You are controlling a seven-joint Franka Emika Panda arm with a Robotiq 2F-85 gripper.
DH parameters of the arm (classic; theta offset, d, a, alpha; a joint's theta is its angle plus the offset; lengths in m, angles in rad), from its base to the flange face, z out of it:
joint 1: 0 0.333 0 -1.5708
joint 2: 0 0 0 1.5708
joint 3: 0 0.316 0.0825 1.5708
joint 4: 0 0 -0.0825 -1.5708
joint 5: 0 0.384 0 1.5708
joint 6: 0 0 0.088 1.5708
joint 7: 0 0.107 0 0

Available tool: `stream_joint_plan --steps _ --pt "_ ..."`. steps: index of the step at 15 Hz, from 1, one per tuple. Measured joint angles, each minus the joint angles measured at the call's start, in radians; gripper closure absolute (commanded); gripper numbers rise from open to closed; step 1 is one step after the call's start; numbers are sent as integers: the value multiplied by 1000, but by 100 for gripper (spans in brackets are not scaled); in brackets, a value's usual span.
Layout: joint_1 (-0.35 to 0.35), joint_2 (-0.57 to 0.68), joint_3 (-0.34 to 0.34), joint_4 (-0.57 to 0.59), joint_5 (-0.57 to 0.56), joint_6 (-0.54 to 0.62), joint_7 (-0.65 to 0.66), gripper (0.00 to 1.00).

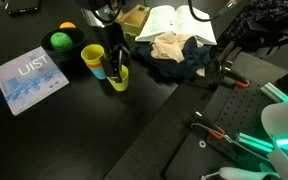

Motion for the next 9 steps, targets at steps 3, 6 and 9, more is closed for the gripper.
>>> stream_joint_plan --steps 3,6,9 --pt "0 0 -2 12 -4 1 -2 0" --pt "0 0 -5 20 -10 3 -5 0" --pt "0 1 -9 21 -11 6 -13 0"
